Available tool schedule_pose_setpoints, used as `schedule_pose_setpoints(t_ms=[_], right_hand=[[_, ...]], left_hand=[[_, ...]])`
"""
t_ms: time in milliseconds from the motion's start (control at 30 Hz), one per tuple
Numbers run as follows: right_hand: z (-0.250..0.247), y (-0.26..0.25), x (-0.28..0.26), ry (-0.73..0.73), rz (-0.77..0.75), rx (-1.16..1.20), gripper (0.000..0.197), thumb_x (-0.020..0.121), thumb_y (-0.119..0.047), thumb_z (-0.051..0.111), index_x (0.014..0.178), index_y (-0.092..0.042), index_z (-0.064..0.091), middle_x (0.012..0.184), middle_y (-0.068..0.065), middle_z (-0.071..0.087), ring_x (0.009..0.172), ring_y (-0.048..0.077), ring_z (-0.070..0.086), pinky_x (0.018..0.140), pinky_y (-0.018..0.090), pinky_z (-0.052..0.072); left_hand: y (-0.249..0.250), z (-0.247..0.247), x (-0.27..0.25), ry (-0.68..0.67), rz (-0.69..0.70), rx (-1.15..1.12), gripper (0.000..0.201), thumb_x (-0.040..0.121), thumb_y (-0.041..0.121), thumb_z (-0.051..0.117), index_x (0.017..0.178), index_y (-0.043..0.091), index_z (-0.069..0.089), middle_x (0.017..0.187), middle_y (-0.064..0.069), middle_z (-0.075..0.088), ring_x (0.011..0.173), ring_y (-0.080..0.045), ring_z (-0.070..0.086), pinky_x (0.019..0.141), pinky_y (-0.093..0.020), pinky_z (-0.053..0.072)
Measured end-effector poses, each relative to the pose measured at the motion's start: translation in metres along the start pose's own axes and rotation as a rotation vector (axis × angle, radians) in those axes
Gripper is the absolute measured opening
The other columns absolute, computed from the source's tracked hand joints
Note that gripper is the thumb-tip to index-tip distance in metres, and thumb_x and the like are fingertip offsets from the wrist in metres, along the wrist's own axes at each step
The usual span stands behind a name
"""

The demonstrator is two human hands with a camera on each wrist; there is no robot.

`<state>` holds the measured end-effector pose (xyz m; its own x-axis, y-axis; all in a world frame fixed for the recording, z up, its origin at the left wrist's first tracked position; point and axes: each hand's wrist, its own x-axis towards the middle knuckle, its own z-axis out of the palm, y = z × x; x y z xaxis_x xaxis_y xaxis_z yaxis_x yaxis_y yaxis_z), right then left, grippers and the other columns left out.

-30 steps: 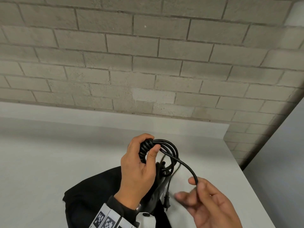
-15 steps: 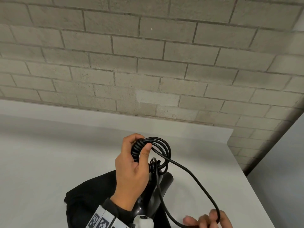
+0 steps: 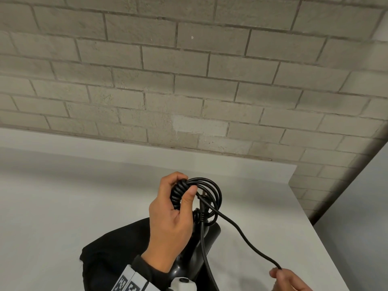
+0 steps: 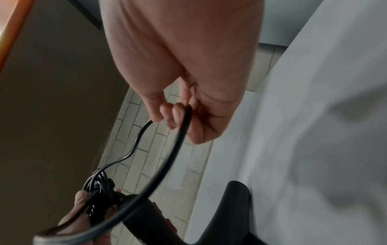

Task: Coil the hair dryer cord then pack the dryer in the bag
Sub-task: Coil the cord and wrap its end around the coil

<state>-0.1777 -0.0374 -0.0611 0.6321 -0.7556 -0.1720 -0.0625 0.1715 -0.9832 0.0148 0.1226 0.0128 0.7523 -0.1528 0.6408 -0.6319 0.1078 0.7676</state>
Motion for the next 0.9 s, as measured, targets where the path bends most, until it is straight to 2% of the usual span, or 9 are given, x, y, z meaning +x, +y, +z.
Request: schedule_pose_setpoints(t_ms=[100, 200, 300, 400, 500, 633, 733, 833, 900], right_hand=[[-0.005, 0.005, 0.009, 0.064, 0.071, 0.13, 0.033, 0.088, 0.01, 0.059, 0.057, 0.003, 0.065, 0.051, 0.021, 0.056, 0.031, 0.015, 0.049, 0.036, 0.014, 0.04], [0.016, 0.008, 0.006, 0.23, -0.098, -0.039, 0.02, 0.085, 0.017, 0.058, 0.082, -0.003, 0.063, 0.066, 0.013, 0.065, 0.039, 0.007, 0.059, 0.041, 0.009, 0.046], [0.037, -0.005, -0.005, 0.35, -0.456, -0.25, 0.042, 0.068, 0.001, 0.081, 0.084, -0.031, 0.058, 0.082, -0.021, 0.065, 0.066, -0.006, 0.059, 0.059, 0.003, 0.046], [0.065, -0.033, -0.032, 0.171, -0.582, -0.18, 0.022, 0.059, -0.02, 0.072, 0.075, -0.034, 0.065, 0.062, -0.004, 0.063, 0.046, 0.002, 0.05, 0.049, 0.005, 0.041], [0.092, -0.042, -0.046, -0.201, -0.249, -0.016, 0.035, 0.048, -0.031, 0.08, 0.082, -0.028, 0.069, 0.065, 0.008, 0.07, 0.052, 0.01, 0.059, 0.055, 0.012, 0.048], [0.102, -0.049, -0.052, -0.554, 0.103, 0.064, 0.045, 0.062, -0.014, 0.085, 0.102, -0.006, 0.067, 0.059, 0.013, 0.062, 0.056, 0.022, 0.062, 0.055, 0.021, 0.048], [0.086, -0.046, -0.052, -0.524, -0.112, -0.043, 0.072, 0.039, -0.07, 0.081, 0.085, -0.015, 0.077, 0.05, -0.003, 0.051, 0.045, 0.008, 0.048, 0.051, 0.014, 0.038], [0.065, -0.043, -0.046, -0.598, -0.141, -0.146, 0.05, 0.063, -0.055, 0.075, 0.075, -0.007, 0.077, 0.055, -0.001, 0.062, 0.051, 0.005, 0.057, 0.055, 0.01, 0.042], [0.051, -0.019, -0.039, -0.471, -0.208, -0.359, 0.052, 0.06, -0.061, 0.074, 0.059, -0.009, 0.071, 0.057, -0.003, 0.063, 0.053, 0.009, 0.058, 0.056, 0.016, 0.042]], left_hand=[[0.001, 0.002, -0.002, -0.002, -0.027, -0.062, 0.021, 0.088, 0.04, 0.057, 0.105, 0.029, 0.053, 0.089, 0.011, 0.067, 0.079, -0.008, 0.068, 0.07, -0.014, 0.051], [0.004, 0.005, -0.004, -0.008, -0.032, -0.103, 0.02, 0.086, 0.038, 0.059, 0.104, 0.03, 0.055, 0.086, 0.01, 0.067, 0.076, -0.01, 0.068, 0.069, -0.014, 0.051], [0.006, 0.008, -0.005, -0.018, -0.019, -0.103, 0.019, 0.086, 0.037, 0.061, 0.103, 0.031, 0.054, 0.083, 0.009, 0.068, 0.072, -0.009, 0.068, 0.067, -0.014, 0.051], [0.008, 0.01, -0.007, -0.025, -0.002, -0.088, 0.02, 0.086, 0.035, 0.061, 0.103, 0.03, 0.054, 0.082, 0.01, 0.067, 0.071, -0.008, 0.068, 0.067, -0.014, 0.051], [0.009, 0.011, -0.011, -0.029, -0.001, -0.08, 0.02, 0.086, 0.036, 0.062, 0.104, 0.032, 0.054, 0.08, 0.01, 0.068, 0.07, -0.009, 0.068, 0.067, -0.016, 0.051], [0.009, 0.01, -0.012, -0.041, 0.016, -0.062, 0.021, 0.086, 0.036, 0.062, 0.105, 0.034, 0.053, 0.081, 0.011, 0.068, 0.07, -0.009, 0.068, 0.066, -0.021, 0.053], [0.007, 0.008, -0.01, -0.04, 0.025, -0.063, 0.02, 0.088, 0.036, 0.061, 0.106, 0.033, 0.053, 0.076, 0.008, 0.067, 0.068, -0.011, 0.068, 0.064, -0.025, 0.054], [0.005, 0.005, -0.008, -0.046, 0.01, -0.086, 0.019, 0.089, 0.036, 0.06, 0.107, 0.033, 0.052, 0.076, 0.005, 0.067, 0.068, -0.013, 0.069, 0.065, -0.022, 0.054], [0.003, 0.004, -0.006, -0.041, 0.006, -0.082, 0.019, 0.089, 0.036, 0.059, 0.107, 0.032, 0.052, 0.076, 0.004, 0.067, 0.069, -0.013, 0.069, 0.067, -0.018, 0.053]])
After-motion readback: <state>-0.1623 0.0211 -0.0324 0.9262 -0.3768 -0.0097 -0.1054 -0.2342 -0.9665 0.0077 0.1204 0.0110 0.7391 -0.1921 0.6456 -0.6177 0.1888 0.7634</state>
